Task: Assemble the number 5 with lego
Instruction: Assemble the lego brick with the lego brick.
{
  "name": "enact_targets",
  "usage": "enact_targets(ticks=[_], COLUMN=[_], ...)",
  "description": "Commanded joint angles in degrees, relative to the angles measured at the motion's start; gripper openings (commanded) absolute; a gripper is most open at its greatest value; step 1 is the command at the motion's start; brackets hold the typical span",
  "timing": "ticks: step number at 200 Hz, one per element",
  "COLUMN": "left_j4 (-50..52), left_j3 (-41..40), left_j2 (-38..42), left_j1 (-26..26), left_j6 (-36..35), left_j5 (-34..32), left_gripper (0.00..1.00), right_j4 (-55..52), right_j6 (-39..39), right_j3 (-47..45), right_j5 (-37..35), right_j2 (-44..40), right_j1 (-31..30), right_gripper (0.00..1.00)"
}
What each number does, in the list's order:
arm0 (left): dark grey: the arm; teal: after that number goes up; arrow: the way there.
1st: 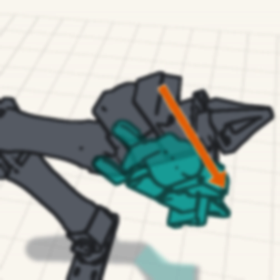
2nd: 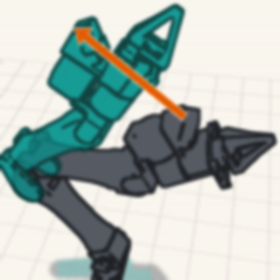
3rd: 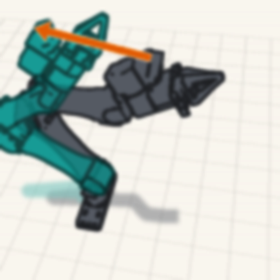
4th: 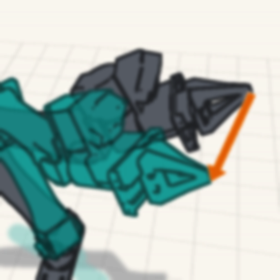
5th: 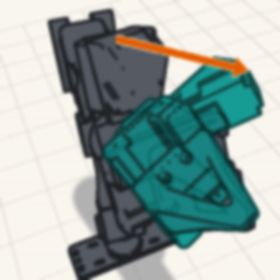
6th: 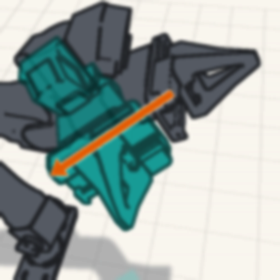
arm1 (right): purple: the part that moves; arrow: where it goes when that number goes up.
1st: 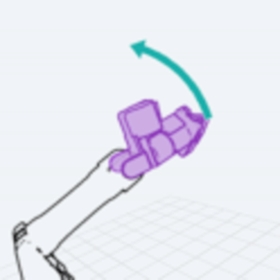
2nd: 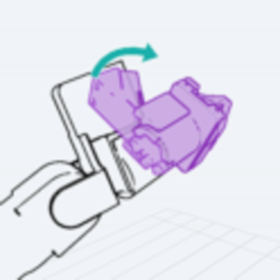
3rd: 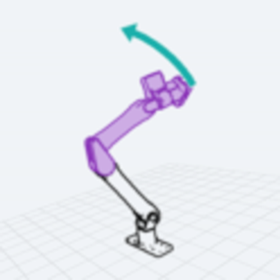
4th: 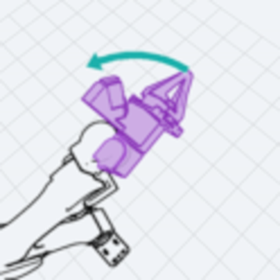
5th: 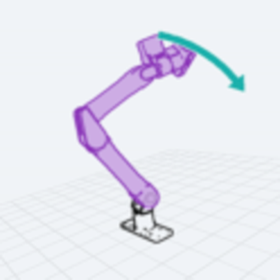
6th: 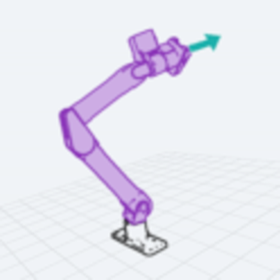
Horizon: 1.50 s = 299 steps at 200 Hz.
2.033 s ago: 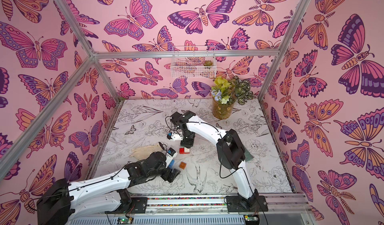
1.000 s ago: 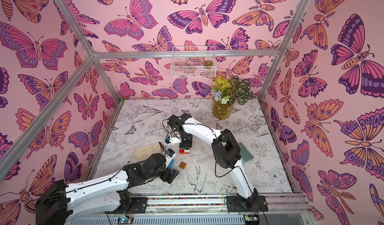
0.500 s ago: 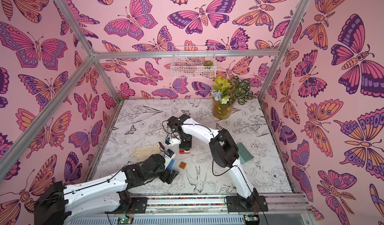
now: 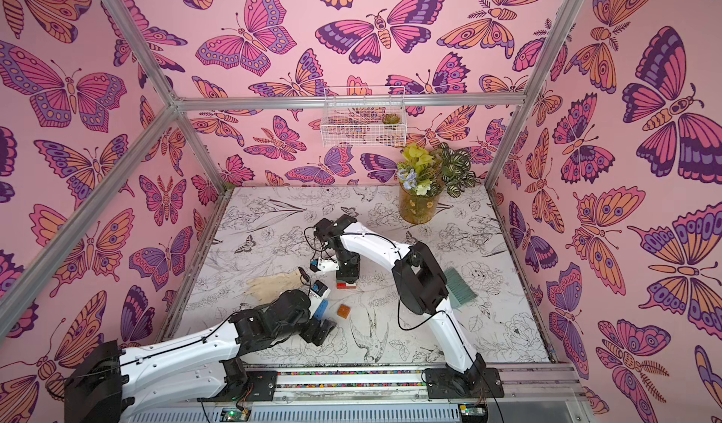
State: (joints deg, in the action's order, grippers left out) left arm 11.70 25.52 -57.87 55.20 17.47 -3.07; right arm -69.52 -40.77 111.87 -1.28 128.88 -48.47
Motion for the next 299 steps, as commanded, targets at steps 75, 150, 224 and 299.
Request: enact_targets(ticks=[75, 150, 224, 299], left_j4=[0.4, 0.3, 0.4, 0.4], left_j3=[-1.2, -1.2, -1.3, -1.1], left_j2=[0.8, 1.1, 1.2, 0.9], left_j1=[0.4, 0.4, 0.5, 0.5], left_j6=[0.6, 0.6, 0.5, 0.5], left_j5=[-1.6, -1.7, -1.8, -1.9], left_gripper=[0.95, 0.95, 0.95, 0.95], right_j4=[0.1, 2.0, 6.0, 8.8], right_j6=[3.0, 4.8, 8.2, 6.0], right_j3=[-0.8, -2.0, -5.2, -9.0], right_j5=[0.4, 6.4, 1.7, 4.1], right_j2=[4.9, 5.0, 6.2, 5.8], right_j1=[-2.2, -2.4, -2.5, -2.6], right_gripper=[0.0, 0.0, 0.0, 0.0])
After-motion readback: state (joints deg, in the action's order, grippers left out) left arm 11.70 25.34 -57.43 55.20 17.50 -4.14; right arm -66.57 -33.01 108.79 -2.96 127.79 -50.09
